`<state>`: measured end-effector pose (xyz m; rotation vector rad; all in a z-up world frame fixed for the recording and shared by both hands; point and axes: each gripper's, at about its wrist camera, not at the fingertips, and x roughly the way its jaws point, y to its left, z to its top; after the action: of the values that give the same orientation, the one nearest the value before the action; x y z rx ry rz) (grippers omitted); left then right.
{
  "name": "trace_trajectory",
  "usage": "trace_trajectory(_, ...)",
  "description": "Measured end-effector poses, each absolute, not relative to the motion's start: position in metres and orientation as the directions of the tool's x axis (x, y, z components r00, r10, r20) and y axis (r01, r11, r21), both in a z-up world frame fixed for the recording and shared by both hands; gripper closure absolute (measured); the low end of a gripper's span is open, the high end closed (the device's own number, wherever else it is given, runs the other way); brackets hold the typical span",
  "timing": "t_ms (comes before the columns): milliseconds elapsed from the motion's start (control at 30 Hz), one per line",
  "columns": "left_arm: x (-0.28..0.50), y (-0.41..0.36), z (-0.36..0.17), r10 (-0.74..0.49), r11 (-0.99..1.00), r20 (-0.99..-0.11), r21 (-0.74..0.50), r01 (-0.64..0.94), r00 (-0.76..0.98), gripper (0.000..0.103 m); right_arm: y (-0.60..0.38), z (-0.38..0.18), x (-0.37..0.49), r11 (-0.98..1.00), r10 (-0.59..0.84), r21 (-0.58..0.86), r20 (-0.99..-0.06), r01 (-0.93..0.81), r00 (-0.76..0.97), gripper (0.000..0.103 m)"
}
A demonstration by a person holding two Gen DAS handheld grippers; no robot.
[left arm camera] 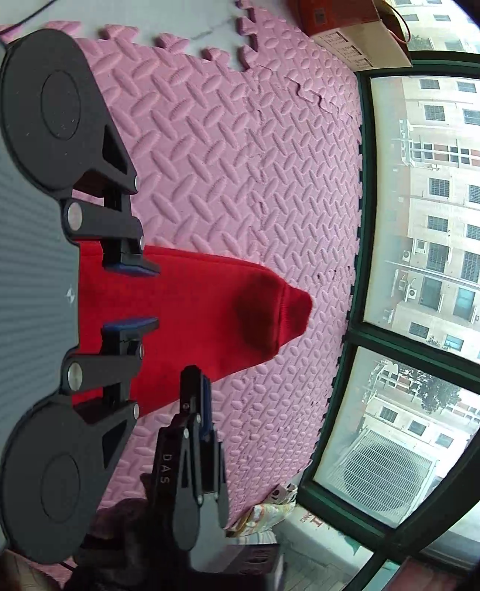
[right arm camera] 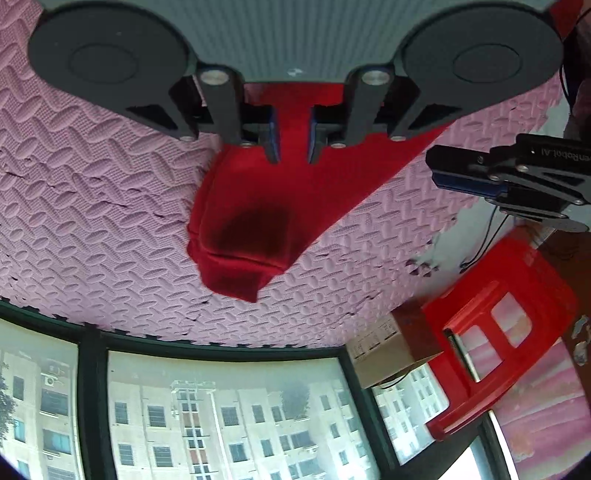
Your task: Fold clothes
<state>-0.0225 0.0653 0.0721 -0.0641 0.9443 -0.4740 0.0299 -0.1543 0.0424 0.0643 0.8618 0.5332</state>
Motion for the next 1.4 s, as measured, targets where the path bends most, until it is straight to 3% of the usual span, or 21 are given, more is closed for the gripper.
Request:
trace_trajectory(300,-0.094,0.094,0.053,-0.388,0.907,-0.792,-0.236,0.349,0.472,0.077,-0.112,0.045,-0.045,0.789,0.521,0.22,-0.735,-0.573,0.434,0.083)
trace_trajectory(400,-0.109,0.102,0.057,-0.392,0.906,-0.777,-0.231,0.356,0.493,0.077,-0.101,0.049,-0.064,0.757,0.541,0.219,-0.739,-0.616,0.402,0.074)
trace_trajectory(533,-0.127,0.104,0.052,-0.351,0.909,-0.788,-0.158,0.386,0.506,0.077,-0.079,0.052,-0.094,0.692,0.563,0.212,-0.758,-0.691,0.331,0.074)
trace_trajectory(667,-0.14,0.115,0.054,-0.346,0.916,-0.778,-0.161,0.366,0.525,0.076,-0.069,0.061,-0.119,0.651,0.571,0.176,-0.754,-0.738,0.324,0.074)
trace_trajectory(867,-0.16,0.122,0.064,-0.377,0.91,-0.746,-0.188,0.369,0.549,0.077,-0.058,0.064,-0.144,0.618,0.592,0.178,-0.747,-0.766,0.304,0.074)
trace_trajectory(1067,-0.168,0.125,0.051,-0.347,0.92,-0.767,-0.167,0.355,0.54,0.075,-0.053,0.066,-0.156,0.607,0.583,0.132,-0.744,-0.784,0.326,0.074)
trace_trajectory(1400,-0.168,0.112,0.066,-0.388,0.904,-0.741,-0.189,0.384,0.548,0.077,-0.072,0.068,-0.149,0.619,0.61,0.199,-0.731,-0.76,0.306,0.071)
